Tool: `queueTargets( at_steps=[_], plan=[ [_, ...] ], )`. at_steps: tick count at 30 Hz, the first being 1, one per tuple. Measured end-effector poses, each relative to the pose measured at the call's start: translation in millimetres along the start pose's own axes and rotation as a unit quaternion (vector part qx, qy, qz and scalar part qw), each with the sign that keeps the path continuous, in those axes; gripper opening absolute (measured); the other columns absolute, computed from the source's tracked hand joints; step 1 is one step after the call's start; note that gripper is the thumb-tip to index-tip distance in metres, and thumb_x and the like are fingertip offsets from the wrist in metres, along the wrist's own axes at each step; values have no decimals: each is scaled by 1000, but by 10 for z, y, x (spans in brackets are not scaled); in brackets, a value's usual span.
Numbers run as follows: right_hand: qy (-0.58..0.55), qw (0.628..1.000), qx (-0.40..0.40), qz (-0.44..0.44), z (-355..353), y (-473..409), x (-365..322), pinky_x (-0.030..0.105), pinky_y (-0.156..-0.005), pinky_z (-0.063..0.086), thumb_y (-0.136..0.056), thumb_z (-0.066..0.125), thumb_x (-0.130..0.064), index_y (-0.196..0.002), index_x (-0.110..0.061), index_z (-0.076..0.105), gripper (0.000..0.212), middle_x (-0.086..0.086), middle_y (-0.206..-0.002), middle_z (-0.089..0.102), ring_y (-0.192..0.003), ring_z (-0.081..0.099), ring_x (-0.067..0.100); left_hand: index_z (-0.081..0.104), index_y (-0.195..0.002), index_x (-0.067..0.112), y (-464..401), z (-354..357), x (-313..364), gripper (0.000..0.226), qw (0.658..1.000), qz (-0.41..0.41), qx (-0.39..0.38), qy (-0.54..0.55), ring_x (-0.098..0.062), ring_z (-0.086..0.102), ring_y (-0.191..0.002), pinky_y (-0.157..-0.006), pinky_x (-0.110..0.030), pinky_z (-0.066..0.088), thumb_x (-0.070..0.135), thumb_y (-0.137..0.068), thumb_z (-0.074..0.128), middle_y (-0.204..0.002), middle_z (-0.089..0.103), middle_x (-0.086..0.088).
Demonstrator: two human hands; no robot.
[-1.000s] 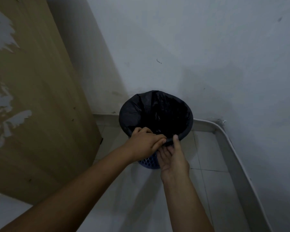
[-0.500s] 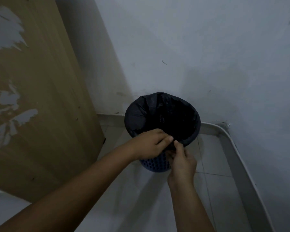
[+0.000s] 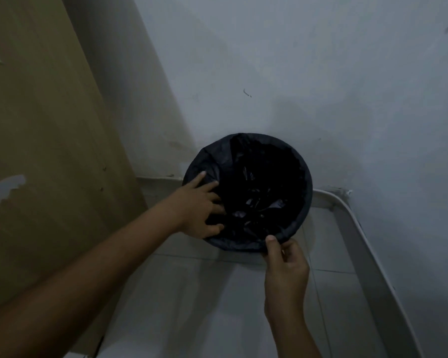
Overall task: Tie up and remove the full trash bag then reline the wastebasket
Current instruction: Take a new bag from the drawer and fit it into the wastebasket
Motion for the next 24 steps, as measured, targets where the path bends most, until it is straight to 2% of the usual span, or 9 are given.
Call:
queueTargets(
  at_steps=[4,6,8,10,12,14,18,21,24],
  plan=[
    [4,1000,-13,-2,-44,-15,11,22,-82,61,-102,70,-20,-93,-12,74,13,1,-91,79,-92,75,13,17,-164,43,-190,113,4,82,980,-57,-189,-12,-27,0,-162,-129,-51,-12,84,-94,15,-175,11,4],
    [10,1000,-19,-1,-48,-18,8,23,-83,61,-103,69,-20,-94,-10,74,14,2,-93,79,-94,75,14,34,-162,38,-293,41,-29,79,984,-44,-168,-41,-31,29,-154,-128,-51,17,81,-96,25,-168,34,-2],
    [14,1000,-15,0,-65,-36,10,28,-86,61,-103,69,-20,-93,-8,73,16,3,-93,79,-95,75,17,56,-147,30,-384,-67,20,69,996,-14,-37,-75,-34,48,-134,-112,-48,38,73,-100,32,-147,55,-8],
    [15,1000,-2,4,-112,-75,6,34,-87,62,-103,69,-20,-89,-6,70,20,5,-90,77,-95,75,23,52,-150,33,-443,-99,124,75,996,-14,63,-61,-37,37,-141,-116,-51,29,78,-98,21,-152,48,-9],
    [2,1000,8,12,-157,-114,3,40,-89,62,-103,70,-18,-86,-6,69,20,8,-90,77,-96,75,27,22,-162,49,-509,30,191,86,999,-38,-27,-10,-41,6,-158,-127,-58,0,90,-88,8,-173,19,-3],
    [1,1000,6,16,-162,-123,5,42,-91,62,-102,71,-17,-85,-8,71,19,9,-91,78,-97,75,27,-3,-162,51,-576,190,205,102,979,-81,-187,9,-38,-17,-159,-123,-61,-19,102,-75,11,-176,-6,3],
    [19,1000,-10,12,-107,-69,18,39,-87,60,-101,72,-18,-82,-9,68,22,13,-89,75,-88,71,18,-18,-161,44,-702,314,168,130,958,-109,-266,3,-36,-24,-158,-122,-61,-22,110,-60,30,-174,-17,0],
    [15,1000,-9,9,-118,-78,16,38,-86,60,-101,72,-19,-82,-8,68,22,15,-89,74,-89,72,23,1,-165,43,-674,188,174,103,971,-63,-230,12,-38,-2,-161,-128,-59,-4,93,-83,37,-176,-1,0],
    [5,1000,-10,9,-166,-131,33,44,-91,62,-101,71,-17,-85,-6,70,19,15,-91,76,-97,74,33,44,-155,38,-562,-34,166,65,996,7,-68,49,-33,46,-141,-113,-48,42,71,-99,45,-158,43,-4]
  ],
)
Point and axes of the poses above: each hand's wrist, its own y-axis away from the middle knuckle, its own z-axis out of the palm, x = y × z, the point moved 3 cm from there along -y, towards the middle knuckle
